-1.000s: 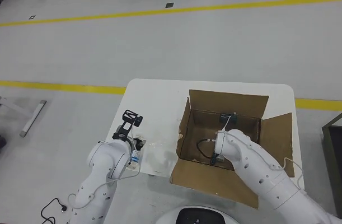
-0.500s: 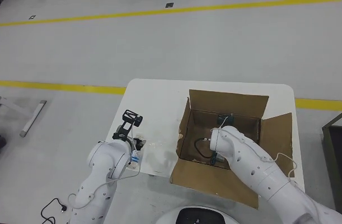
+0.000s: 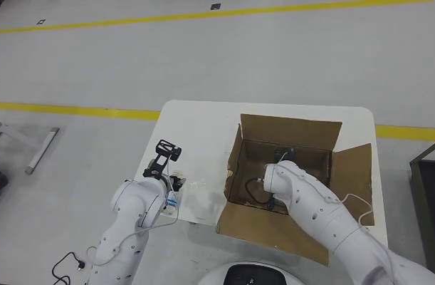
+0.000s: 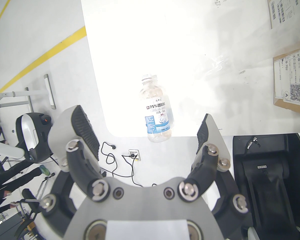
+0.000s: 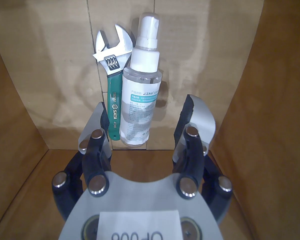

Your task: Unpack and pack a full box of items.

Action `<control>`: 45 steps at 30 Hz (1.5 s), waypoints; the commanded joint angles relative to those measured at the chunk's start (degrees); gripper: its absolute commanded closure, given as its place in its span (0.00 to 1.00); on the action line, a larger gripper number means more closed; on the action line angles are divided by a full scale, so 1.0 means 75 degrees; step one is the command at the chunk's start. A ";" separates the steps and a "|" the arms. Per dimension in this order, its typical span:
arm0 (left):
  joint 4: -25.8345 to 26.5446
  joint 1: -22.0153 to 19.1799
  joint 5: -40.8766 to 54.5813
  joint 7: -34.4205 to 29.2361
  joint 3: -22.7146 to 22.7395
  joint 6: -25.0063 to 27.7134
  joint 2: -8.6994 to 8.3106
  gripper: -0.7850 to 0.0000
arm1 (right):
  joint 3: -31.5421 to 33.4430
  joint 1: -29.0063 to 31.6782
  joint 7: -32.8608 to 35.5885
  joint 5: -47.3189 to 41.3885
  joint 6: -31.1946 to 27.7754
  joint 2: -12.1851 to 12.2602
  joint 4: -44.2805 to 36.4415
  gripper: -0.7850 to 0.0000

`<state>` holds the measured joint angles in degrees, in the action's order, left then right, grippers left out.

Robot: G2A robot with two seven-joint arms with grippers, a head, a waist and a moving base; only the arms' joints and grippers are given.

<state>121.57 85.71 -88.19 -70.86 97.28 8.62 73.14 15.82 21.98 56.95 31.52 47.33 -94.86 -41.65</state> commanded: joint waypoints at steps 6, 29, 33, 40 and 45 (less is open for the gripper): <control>0.0000 0.0000 0.0000 0.0000 0.0000 0.0000 0.0000 0.00 | -0.0059 -0.0031 0.0032 -0.0054 -0.0032 -0.0188 0.0337 0.34; 0.0000 0.0000 0.0000 0.0000 0.0000 0.0000 0.0000 0.00 | 0.0142 -0.0126 -0.0075 0.0223 0.0026 -0.0602 0.0836 1.00; 0.0000 0.0000 0.0000 0.0000 0.0000 0.0000 0.0000 0.00 | 0.0327 -0.0113 -0.0319 0.0355 0.0039 -0.0523 0.0323 1.00; 0.0000 0.0000 0.0000 0.0000 0.0000 0.0000 0.0000 0.00 | 0.0656 0.0067 -0.0368 0.1106 0.0263 -0.0063 -0.1381 1.00; 0.0000 0.0000 0.0000 0.0000 0.0000 0.0000 0.0000 0.00 | 0.1134 0.0564 -0.0157 0.1919 0.0157 0.0611 -0.3158 1.00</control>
<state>121.57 85.71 -88.19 -70.86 97.28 8.62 73.14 23.45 25.48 55.51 45.17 48.80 -91.19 -62.51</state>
